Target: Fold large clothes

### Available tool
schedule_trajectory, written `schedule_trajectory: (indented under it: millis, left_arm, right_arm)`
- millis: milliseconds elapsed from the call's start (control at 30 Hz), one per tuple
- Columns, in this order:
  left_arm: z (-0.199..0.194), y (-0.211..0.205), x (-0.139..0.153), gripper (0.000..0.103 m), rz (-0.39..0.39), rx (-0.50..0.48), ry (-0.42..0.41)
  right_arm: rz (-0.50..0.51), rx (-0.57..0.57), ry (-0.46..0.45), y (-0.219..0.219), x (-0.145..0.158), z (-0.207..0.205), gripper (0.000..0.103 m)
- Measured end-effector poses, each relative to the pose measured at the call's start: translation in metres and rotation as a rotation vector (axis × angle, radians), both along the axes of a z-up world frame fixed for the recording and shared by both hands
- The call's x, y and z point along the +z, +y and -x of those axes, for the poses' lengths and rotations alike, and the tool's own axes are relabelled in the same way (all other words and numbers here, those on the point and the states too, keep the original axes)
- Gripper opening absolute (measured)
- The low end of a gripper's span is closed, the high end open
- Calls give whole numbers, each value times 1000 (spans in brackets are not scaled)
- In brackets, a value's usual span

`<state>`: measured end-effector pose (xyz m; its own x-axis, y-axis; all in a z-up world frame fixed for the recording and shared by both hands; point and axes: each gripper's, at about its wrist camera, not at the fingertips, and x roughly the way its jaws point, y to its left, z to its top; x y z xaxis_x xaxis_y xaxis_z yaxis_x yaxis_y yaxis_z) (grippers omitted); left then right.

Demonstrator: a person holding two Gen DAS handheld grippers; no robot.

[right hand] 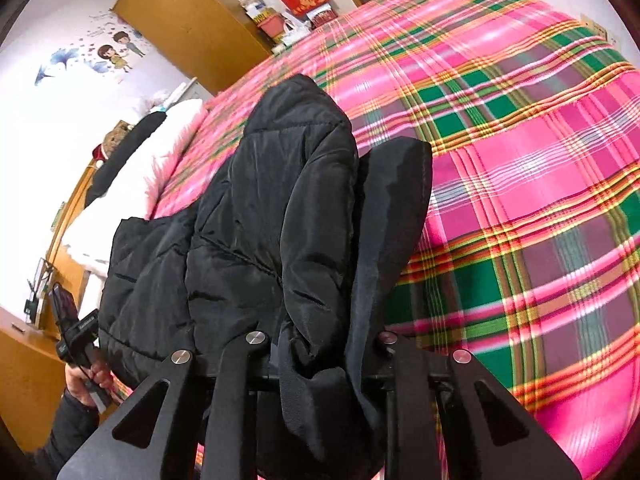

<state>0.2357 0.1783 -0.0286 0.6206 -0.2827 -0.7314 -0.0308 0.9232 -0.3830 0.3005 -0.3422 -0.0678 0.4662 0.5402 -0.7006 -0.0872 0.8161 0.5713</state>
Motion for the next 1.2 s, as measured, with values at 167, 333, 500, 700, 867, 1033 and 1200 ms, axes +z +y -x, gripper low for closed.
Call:
schedule_trajectory:
  millis: [167,333,500,700,867,1033,1200]
  left_arm:
    - [4,6,21,23,9,8,-37]
    - [3,26,44,23,-6,20,-74]
    - [-17,62,65,23,-36,49,-110]
    - [-47,109,69,23,-72,90,-124]
    - [-69,141,41,24,-83,127,-100]
    - [-88,159,-17,24,-89,160,-13]
    - [-90,172,-72,29,-60,218,64]
  right_arm:
    - [-18,6,-30,10,17,0,21]
    - [-46,23,-55,31,30,-13,21]
    - [-76,50,-73,66,34,-39,21]
    - [-104,82,-76,117,25,-77,21]
    - [-96,118,-52,155,2,-107,21]
    - [-46,131,11,175,-34,-123,23]
    - [-28,116,81,170,-68,-121,33]
